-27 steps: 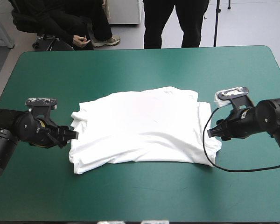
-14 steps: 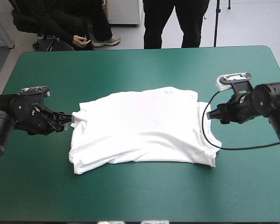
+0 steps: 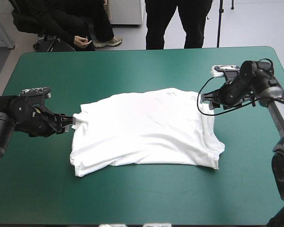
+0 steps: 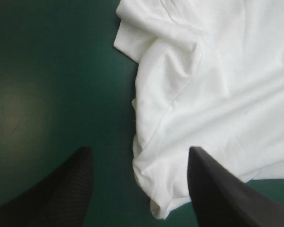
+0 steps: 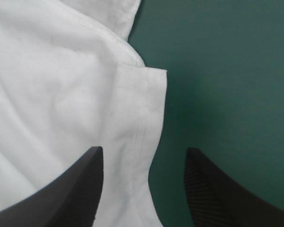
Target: Fold the cloth
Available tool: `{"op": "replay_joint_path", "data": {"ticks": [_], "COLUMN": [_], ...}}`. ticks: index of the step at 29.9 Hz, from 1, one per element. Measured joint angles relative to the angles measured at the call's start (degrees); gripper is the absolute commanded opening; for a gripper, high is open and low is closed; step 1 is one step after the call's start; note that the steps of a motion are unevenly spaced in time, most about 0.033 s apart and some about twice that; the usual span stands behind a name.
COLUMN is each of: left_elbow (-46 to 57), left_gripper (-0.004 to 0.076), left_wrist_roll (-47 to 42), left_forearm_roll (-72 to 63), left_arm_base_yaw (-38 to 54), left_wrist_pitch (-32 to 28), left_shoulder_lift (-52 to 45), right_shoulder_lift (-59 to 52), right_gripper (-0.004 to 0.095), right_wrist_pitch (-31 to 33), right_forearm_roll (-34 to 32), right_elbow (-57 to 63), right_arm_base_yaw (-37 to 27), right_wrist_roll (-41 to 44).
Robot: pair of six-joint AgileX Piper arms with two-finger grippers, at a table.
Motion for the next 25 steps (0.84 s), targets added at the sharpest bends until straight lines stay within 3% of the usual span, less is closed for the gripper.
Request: {"op": "replay_joint_path", "data": {"ticks": [7, 11, 17, 21, 25], "left_elbow": [0.0, 0.0, 0.0, 0.0, 0.0], "left_gripper": [0.0359, 0.0359, 0.0359, 0.0359, 0.0359], "left_wrist_roll": [0.0, 0.0, 0.0, 0.0, 0.0], "left_forearm_roll": [-0.1, -0.1, -0.2, -0.2, -0.2], "left_arm_base_yaw": [0.0, 0.0, 0.0, 0.0, 0.0], "left_wrist_pitch": [0.0, 0.0, 0.0, 0.0, 0.0], "left_shoulder_lift": [0.0, 0.0, -0.1, -0.1, -0.1], "right_shoulder_lift": [6.5, 8.8, 12.0, 12.3, 12.3], "right_gripper": [0.0482, 0.043, 0.0215, -0.0021, -0.0017], "right_wrist_pitch": [-2.3, -3.7, -3.7, -3.3, -3.0], "right_forearm_roll": [0.3, 1.1, 1.5, 2.3, 2.3], "right_elbow": [-0.2, -0.3, -0.3, -0.5, -0.7], "right_arm_base_yaw": [0.0, 0.0, 0.0, 0.0, 0.0], "right_wrist_roll": [-1.2, -1.3, -1.5, -2.4, -2.6]}}
